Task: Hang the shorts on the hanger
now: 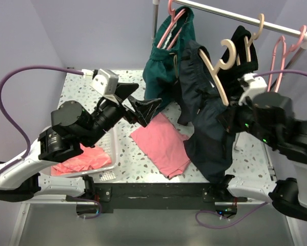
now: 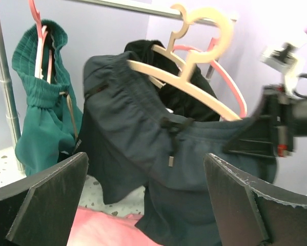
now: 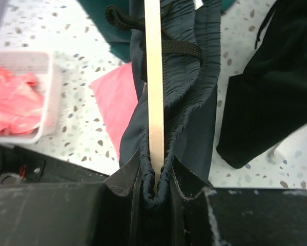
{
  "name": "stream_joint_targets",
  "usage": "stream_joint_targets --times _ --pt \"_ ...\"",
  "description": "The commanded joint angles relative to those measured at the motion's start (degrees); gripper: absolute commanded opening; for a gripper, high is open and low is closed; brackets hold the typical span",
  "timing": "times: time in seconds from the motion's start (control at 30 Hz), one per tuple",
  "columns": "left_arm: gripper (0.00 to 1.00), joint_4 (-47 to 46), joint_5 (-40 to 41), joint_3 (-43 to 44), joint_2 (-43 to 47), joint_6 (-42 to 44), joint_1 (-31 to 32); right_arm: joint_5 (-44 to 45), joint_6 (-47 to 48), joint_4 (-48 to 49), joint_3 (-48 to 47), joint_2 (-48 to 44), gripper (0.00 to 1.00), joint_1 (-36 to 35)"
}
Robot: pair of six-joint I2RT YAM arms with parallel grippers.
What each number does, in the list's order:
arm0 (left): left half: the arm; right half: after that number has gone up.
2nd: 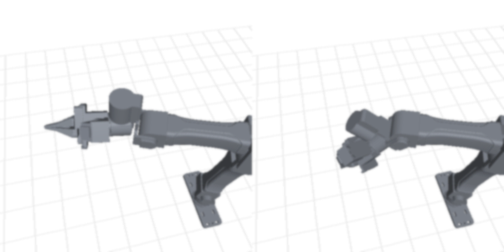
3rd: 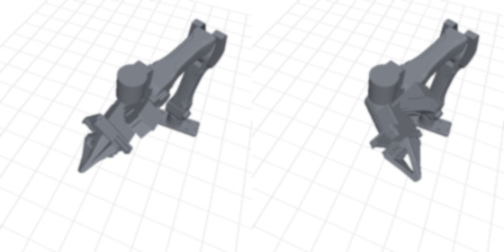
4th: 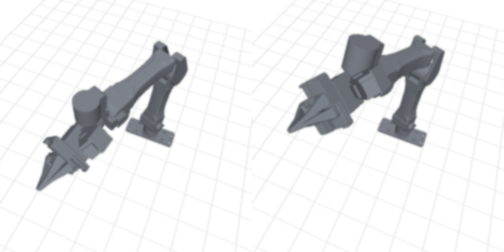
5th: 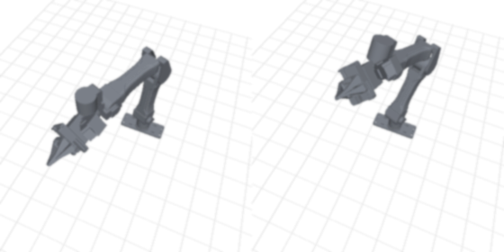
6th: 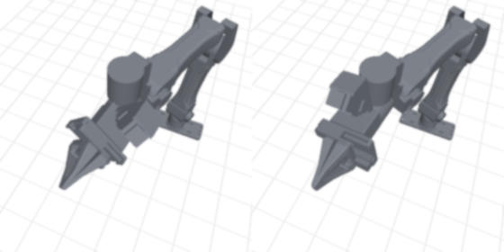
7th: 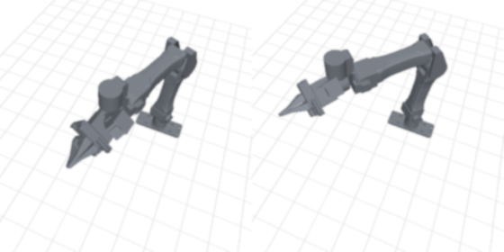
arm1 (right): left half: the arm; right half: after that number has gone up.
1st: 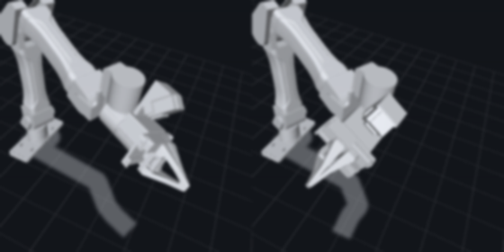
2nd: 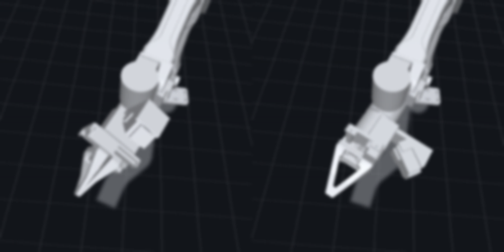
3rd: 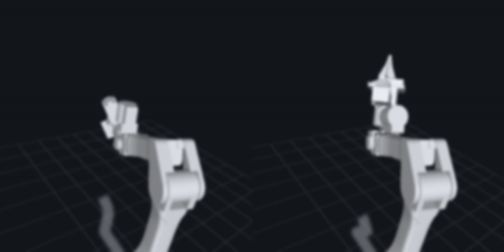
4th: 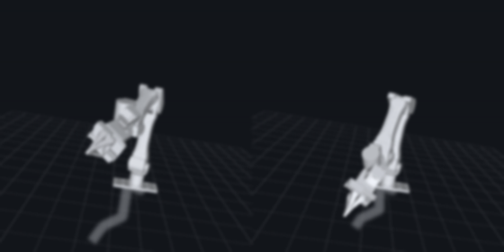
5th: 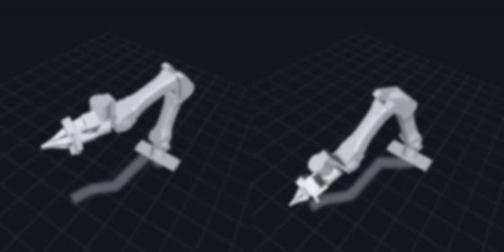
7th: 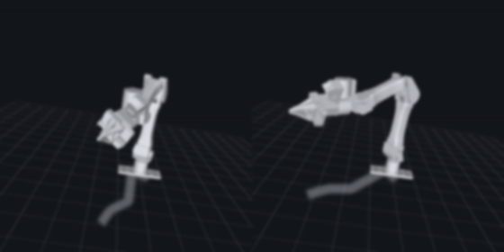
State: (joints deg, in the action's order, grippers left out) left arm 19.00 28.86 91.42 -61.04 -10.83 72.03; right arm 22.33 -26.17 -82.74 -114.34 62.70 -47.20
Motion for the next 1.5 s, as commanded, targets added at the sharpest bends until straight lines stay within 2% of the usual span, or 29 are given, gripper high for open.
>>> stream_joint_targets --times 0.0,0.17,0.3,0.4,0.6,0.7,1.0,1.47 --pt "1.00 -0.99 -0.56 -0.89 -0.23 -1.47 0.13 9.56 -3.79 2.92 -4.12 8.47 0.00 -0.17" --pt "1.00 -0.81 -1.35 -2.47 0.48 -2.26 0.13 19.32 -6.34 3.55 -12.29 15.52 0.00 0.00" --pt "1.00 -0.81 -1.70 -3.52 1.09 -2.35 0.13 20.91 -6.61 7.15 -16.25 20.08 0.00 0.53" --pt "1.00 -0.37 -1.35 -4.05 1.97 -2.09 0.13 20.74 -6.43 7.07 -21.60 25.44 0.00 4.20" --pt "1.00 -0.63 0.67 -5.89 3.99 -0.95 0.13 14.34 -4.07 15.58 -17.07 23.88 0.00 11.94" --pt "1.00 -0.90 1.28 -6.34 3.91 -0.51 0.13 13.45 -2.83 16.21 -19.14 25.36 0.00 13.80" --pt "1.00 -2.22 2.43 -8.09 4.08 0.19 0.13 11.95 -1.51 17.96 -22.85 31.16 0.00 15.56" --pt "1.00 -2.30 3.57 -10.91 5.22 -0.07 0.13 9.85 -0.20 23.06 -22.33 34.33 0.00 18.28"
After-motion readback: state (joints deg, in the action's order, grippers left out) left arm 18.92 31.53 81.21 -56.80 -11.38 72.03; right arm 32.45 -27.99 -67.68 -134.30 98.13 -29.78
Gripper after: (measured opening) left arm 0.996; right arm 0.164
